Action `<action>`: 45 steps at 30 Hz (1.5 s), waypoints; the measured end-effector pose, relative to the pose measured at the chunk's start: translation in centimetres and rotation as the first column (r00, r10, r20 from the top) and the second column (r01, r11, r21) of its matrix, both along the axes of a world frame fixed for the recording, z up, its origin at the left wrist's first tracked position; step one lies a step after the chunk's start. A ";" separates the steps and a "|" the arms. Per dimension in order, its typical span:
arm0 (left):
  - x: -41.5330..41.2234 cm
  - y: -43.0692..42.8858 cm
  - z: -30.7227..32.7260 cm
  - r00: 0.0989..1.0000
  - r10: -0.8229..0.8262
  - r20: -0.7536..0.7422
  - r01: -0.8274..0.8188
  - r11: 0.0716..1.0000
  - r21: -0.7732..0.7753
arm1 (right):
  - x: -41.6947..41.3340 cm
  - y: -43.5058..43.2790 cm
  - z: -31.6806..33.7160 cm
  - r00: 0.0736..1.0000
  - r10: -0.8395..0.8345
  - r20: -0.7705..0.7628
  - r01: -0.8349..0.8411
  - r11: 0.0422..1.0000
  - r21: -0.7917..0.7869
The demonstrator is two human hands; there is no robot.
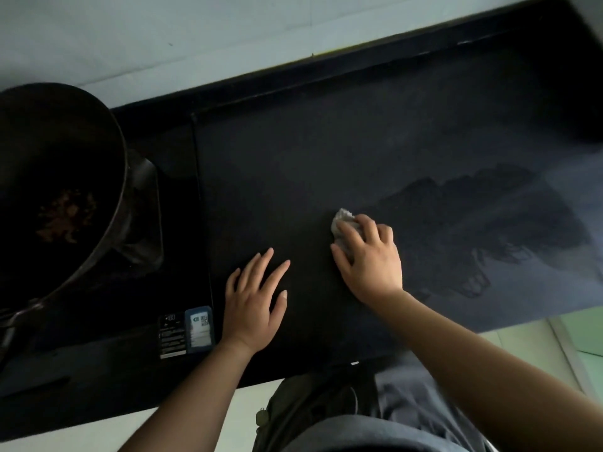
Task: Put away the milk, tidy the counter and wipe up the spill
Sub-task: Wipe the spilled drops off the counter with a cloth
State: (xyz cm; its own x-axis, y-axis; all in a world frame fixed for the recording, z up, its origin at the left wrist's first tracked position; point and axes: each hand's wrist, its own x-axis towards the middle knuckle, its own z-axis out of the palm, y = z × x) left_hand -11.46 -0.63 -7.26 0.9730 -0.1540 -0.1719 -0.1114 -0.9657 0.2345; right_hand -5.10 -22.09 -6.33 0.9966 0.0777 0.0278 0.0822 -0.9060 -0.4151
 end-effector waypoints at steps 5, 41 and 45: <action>0.0 0.1 -0.2 1.000 0.003 0.009 -0.002 1.000 -0.015 | -3.0 -3.8 -0.2 0.972 0.232 0.044 -0.229 0.972 -0.049; 0.8 -1.8 0.7 0.995 -0.103 -0.001 0.103 0.993 -0.052 | -3.6 -7.5 0.3 0.987 -0.158 -0.008 0.158 0.987 -0.029; 0.8 -4.5 0.6 0.976 -0.215 -0.037 0.213 0.976 -0.049 | -2.5 -7.4 0.7 0.955 -0.297 -0.031 0.295 0.955 -0.040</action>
State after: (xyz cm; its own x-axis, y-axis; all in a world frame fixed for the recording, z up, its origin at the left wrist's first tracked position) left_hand -10.64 -5.14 -6.70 0.9089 -0.3660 -0.1997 -0.3033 -0.9091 0.2855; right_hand -7.59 -29.48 -5.64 0.9754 -0.2205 -0.0066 -0.2064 -0.9015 -0.3805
